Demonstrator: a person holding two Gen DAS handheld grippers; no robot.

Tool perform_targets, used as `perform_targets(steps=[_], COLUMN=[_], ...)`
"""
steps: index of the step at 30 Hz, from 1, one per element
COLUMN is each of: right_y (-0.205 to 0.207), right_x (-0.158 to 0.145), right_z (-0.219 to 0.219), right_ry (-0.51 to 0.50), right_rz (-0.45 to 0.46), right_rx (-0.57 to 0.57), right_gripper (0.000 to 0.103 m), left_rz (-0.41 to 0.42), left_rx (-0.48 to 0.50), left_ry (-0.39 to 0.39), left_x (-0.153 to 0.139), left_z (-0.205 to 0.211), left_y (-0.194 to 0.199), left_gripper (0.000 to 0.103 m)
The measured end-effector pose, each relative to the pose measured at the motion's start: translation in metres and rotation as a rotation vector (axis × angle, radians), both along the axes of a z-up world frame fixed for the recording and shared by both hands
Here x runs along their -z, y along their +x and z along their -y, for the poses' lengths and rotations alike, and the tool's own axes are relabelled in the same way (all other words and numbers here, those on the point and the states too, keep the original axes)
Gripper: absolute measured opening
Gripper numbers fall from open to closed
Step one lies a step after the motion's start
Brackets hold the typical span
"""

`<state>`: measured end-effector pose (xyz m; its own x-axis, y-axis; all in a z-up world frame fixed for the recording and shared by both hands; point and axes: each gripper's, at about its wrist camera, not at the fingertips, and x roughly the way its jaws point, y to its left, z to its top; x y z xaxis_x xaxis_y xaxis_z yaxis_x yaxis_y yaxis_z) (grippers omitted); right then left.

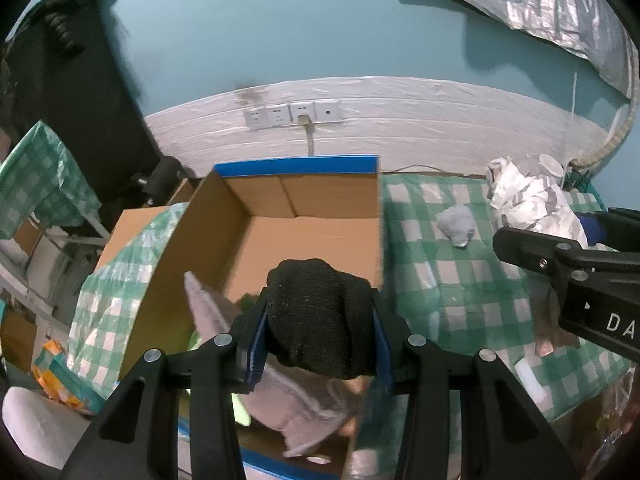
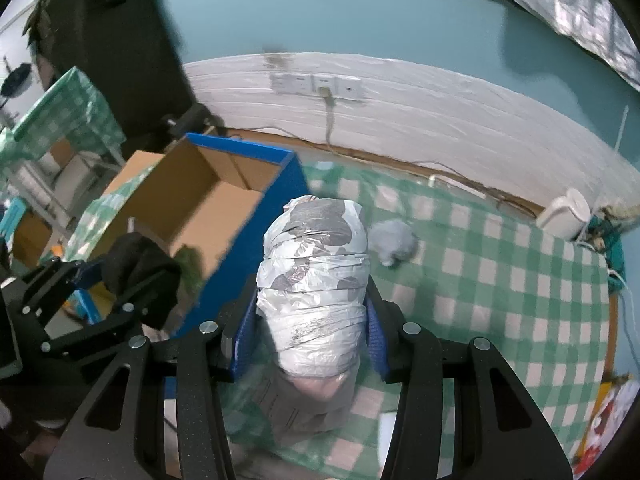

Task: Organize soft objects
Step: 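Carry black sock and white bundle over the cardboard box with both tools, then open left tool to drop black sock while right tool releases white bundle into box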

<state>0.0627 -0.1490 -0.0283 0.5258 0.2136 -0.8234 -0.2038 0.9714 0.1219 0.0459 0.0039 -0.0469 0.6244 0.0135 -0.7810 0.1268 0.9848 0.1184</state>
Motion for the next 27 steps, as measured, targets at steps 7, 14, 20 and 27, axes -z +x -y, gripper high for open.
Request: perform_targets(steps=[7, 14, 20, 27], right_y=[0.011, 0.019, 0.024, 0.033], right_x=[-0.004, 0.0, 0.004, 0.016], right_z=[-0.041, -0.075, -0.099, -0.12], right_ry=[-0.001, 0.003, 0.006, 0.031], right_rz=[0.003, -0.013, -0.03, -0.068], right_rx=[-0.064, -0.118, -0.152, -0.179], right_gripper=[0.047, 0.047, 0.047, 0.047], left_rz=[-0.001, -0.02, -0.04, -0.067], left_rx=[-0.057, -0.113, -0.157, -0.179], left_ry=[-0.006, -0.029, -0.043, -0.036], left_x=[0.003, 0.008, 0.013, 0.026], left_z=[-0.034, -0.066, -0.089, -0.104], left_y=[0.005, 0.01, 0.015, 0.015], left_gripper=[0.045, 0.045, 0.045, 0.045])
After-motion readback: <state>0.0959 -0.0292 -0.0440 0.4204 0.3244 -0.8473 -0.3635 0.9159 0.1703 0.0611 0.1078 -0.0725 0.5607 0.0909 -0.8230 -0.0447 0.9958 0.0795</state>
